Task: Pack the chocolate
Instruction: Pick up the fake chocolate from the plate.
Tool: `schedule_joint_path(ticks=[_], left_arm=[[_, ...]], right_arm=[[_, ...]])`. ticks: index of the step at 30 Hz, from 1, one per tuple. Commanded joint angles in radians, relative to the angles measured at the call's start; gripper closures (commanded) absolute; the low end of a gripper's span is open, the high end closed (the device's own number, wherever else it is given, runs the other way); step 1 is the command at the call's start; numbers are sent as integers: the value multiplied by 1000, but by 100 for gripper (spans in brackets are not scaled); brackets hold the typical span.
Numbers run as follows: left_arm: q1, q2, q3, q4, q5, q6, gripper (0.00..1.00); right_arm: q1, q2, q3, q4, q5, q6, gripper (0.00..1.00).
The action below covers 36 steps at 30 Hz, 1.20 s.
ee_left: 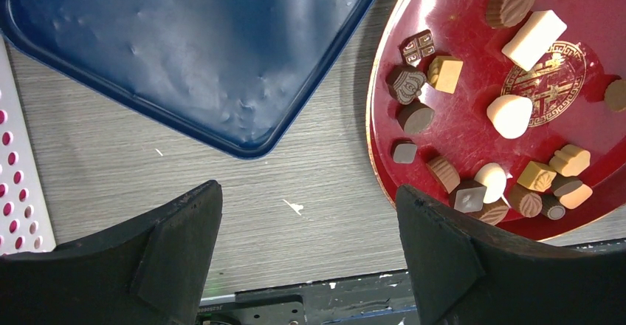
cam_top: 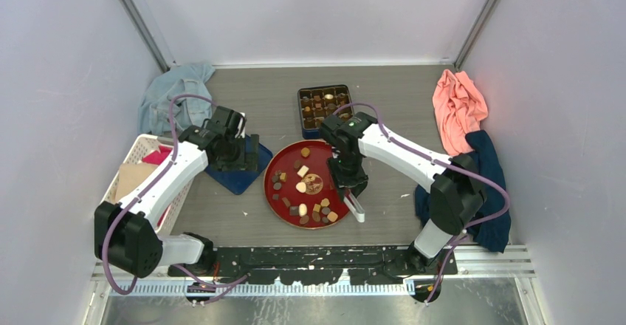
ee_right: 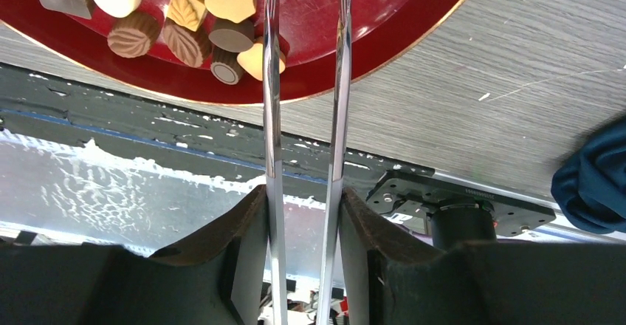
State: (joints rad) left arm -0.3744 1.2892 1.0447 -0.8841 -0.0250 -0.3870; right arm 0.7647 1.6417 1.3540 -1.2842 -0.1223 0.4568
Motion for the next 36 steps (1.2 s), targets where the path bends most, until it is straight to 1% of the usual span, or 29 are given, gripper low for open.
schedule_joint_path(ticks=[1, 8, 18, 23, 25, 27, 31, 32, 34, 36], left_arm=[[3, -10, 34, 27, -3, 7, 12], [3, -9, 34, 28, -5, 7, 12], [3, 0, 32, 30, -8, 10, 12], [3, 8, 35, 33, -8, 13, 12], [4, 10, 37, 33, -9, 11, 12], [3, 9, 37, 33, -7, 12, 13], [3, 8, 38, 33, -10, 11, 12], [3, 9, 37, 33, -10, 10, 12], [3, 9, 37, 33, -8, 10, 12], [3, 9, 38, 33, -8, 10, 12]], right_arm=[[3, 7, 3, 20, -43, 26, 57], [3, 36, 3, 31, -50, 19, 56], [7, 49, -22, 7, -20, -2, 55], [10, 60, -18, 9, -13, -10, 56], [11, 65, -10, 13, -13, -11, 59], [11, 66, -3, 13, -11, -9, 64], [10, 60, 30, -11, 7, -18, 79], [10, 58, 44, -24, 12, -24, 82], [9, 57, 83, -46, 34, -38, 85], [-4, 59, 136, -67, 69, -52, 86]])
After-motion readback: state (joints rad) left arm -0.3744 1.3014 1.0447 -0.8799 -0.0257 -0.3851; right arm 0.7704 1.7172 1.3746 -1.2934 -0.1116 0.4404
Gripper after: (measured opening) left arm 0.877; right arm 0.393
